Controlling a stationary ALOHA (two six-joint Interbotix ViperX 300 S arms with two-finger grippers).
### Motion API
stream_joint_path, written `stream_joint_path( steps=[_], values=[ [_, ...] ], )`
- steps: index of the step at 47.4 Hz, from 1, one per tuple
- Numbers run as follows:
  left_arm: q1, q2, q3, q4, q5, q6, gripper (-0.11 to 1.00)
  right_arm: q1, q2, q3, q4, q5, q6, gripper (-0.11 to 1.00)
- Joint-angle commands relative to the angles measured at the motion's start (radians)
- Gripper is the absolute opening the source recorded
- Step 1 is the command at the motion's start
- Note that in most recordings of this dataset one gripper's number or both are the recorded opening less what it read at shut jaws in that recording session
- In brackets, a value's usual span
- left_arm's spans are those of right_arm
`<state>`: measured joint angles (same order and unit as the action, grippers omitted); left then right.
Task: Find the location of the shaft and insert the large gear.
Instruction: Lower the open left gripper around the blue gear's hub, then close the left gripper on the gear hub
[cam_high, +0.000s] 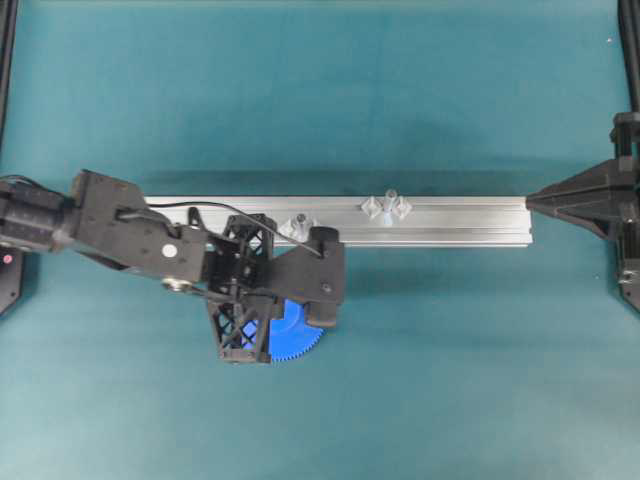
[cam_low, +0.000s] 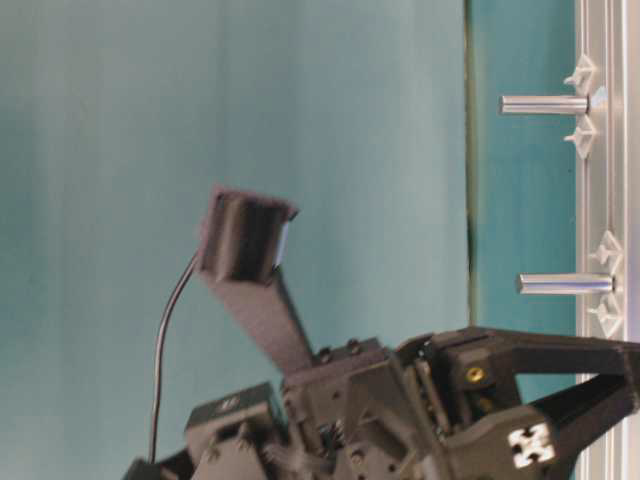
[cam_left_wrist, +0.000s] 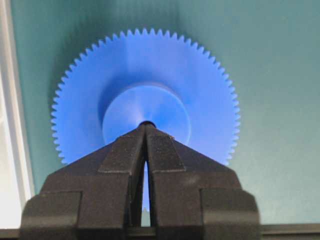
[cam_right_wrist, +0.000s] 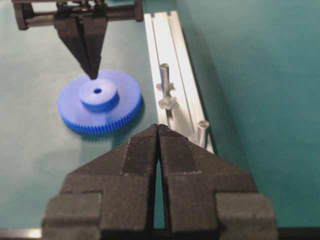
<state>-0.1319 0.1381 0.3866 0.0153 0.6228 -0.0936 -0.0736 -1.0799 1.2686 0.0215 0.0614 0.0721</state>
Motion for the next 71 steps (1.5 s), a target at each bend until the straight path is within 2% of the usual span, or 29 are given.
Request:
stream_joint_path(
  steps=[1,24,49,58,62,65,68,71],
  values=[
    [-0.008,-0.003,-0.041,0.002,0.025,0.0,0.01,-0.003,0.005,-0.011,0.002,-0.006,0.009,0.01],
    [-0.011,0.017,-0.064,0.002,0.08,0.011,0.01,-0.003,0.005,-0.002,0.002,-0.006,0.009,0.01],
    [-0.011,0.02,-0.072,0.003,0.081,0.014,0.01,-0.003,0.005,0.0,0.002,-0.006,0.009,0.01],
    [-0.011,0.026,-0.064,0.006,0.081,0.067,0.03,-0.003,0.005,0.0,0.002,-0.006,0.014,0.01],
    [-0.011,0.032,-0.067,0.006,0.081,0.077,0.08,-0.003,0.005,0.0,0.002,-0.006,0.021,0.01],
    [-0.009,0.035,-0.074,0.006,0.083,0.075,0.18,-0.003,0.005,0.002,0.002,-0.006,0.026,0.01],
    [-0.011,0.035,-0.078,0.006,0.081,0.069,0.33,-0.003,0.005,0.002,0.002,-0.006,0.029,0.01],
    [-0.009,0.037,-0.083,0.006,0.081,0.063,0.54,-0.003,0.003,0.002,0.002,-0.006,0.029,0.01]
  ],
)
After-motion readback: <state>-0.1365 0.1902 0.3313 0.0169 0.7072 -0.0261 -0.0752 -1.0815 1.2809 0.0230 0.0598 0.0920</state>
